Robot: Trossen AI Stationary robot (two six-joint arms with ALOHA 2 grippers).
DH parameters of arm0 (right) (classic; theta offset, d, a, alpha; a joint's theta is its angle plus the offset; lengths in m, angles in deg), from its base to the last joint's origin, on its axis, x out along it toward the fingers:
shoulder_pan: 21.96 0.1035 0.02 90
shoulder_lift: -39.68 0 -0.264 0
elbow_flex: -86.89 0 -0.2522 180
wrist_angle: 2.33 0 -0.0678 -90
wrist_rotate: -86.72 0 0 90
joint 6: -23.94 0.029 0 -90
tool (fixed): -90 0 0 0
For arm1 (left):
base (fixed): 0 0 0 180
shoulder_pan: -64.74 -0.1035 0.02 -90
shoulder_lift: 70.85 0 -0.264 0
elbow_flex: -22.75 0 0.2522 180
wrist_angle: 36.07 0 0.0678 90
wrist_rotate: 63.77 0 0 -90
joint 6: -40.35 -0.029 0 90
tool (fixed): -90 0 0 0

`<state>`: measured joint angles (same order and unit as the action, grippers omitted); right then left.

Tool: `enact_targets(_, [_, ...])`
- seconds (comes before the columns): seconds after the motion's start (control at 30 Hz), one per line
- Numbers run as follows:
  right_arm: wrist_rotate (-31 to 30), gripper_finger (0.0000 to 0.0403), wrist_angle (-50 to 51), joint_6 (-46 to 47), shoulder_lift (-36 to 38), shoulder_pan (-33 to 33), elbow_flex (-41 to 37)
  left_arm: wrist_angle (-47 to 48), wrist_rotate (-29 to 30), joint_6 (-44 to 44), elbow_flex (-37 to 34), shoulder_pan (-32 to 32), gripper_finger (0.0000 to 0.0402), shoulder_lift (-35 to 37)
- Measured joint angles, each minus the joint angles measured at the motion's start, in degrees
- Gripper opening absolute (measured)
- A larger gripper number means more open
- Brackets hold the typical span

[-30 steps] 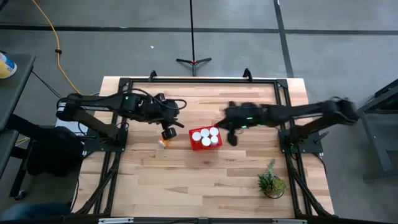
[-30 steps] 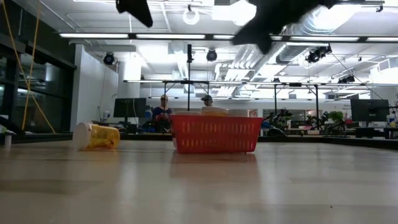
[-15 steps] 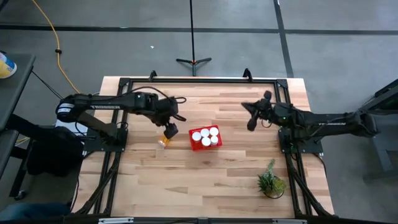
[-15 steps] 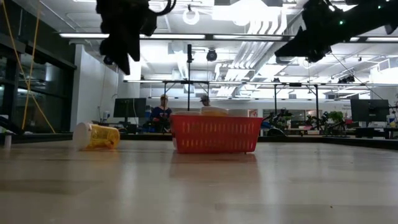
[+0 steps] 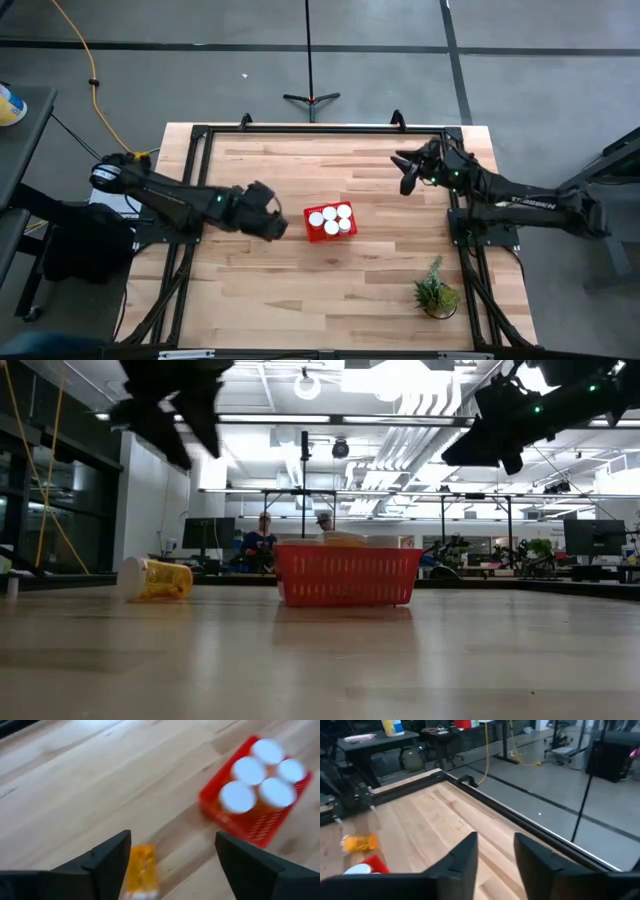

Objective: Pick and place pill bottles into a basket
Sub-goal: Put the orange medicine bottle into the bin

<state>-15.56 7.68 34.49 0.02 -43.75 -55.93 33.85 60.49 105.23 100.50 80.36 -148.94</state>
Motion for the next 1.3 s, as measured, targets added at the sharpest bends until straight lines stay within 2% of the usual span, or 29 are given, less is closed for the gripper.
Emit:
enact_targets(0.1, [5.3, 0.0144, 0.2, 0.0, -0.1, -3.4, 0.0, 3.5, 0.8, 5.6, -1.9, 2.5, 0.0299, 0.1])
enact_targets(0.2, [9.4, 0.0174, 0.9, 0.2, -0.1, -6.1, 0.0, 2.2, 0.1, 9.7, -6.0, 5.5, 0.0281, 0.9])
enact_targets(0.37, [9.1, 0.0198, 1.1, 1.2, -0.1, -8.1, 0.0, -7.1, -0.6, 10.9, -12.1, 10.6, 0.0266, 2.0])
enact_targets(0.5, [8.4, 0.0201, 1.1, 3.0, -0.1, -8.9, 0.0, -9.6, 2.0, 10.9, -15.5, 14.8, 0.0267, 2.4])
enact_targets(0.63, [8.0, 0.02, 1.2, 4.0, -0.1, -9.1, 0.0, -10.0, 1.9, 12.2, -19.1, 17.9, 0.0282, 2.3])
enact_targets(0.97, [4.8, 0.0201, 1.1, 4.2, -0.1, -9.1, 0.0, -20.6, 3.0, 10.5, -28.9, 20.7, 0.0313, 2.3])
enact_targets(1.3, [0.4, 0.0202, 1.1, 4.0, -0.1, -9.1, 0.0, -31.8, 13.1, 8.8, -35.2, 23.8, 0.0317, 2.3])
